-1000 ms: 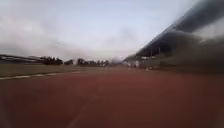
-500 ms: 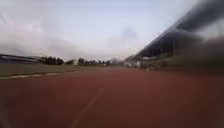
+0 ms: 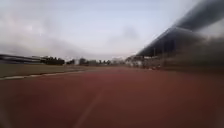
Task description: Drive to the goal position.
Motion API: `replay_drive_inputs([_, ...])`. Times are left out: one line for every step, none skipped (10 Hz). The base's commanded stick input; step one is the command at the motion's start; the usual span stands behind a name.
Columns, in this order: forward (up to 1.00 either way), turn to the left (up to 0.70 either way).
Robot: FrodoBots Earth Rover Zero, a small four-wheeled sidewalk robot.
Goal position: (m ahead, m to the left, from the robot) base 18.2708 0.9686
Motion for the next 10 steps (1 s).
replay_drive_inputs([0.7, 0.0])
replay_drive_inputs([0.7, 0.0])
replay_drive_inputs([0.7, 0.0])
replay_drive_inputs([0.7, -0.14])
replay_drive_inputs([0.7, -0.22])
replay_drive_inputs([0.7, -0.22])
replay_drive_inputs([0.7, -0.2])
replay_drive_inputs([0.7, -0.2])
replay_drive_inputs([0.7, -0.19])
replay_drive_inputs([0.7, 0.0])
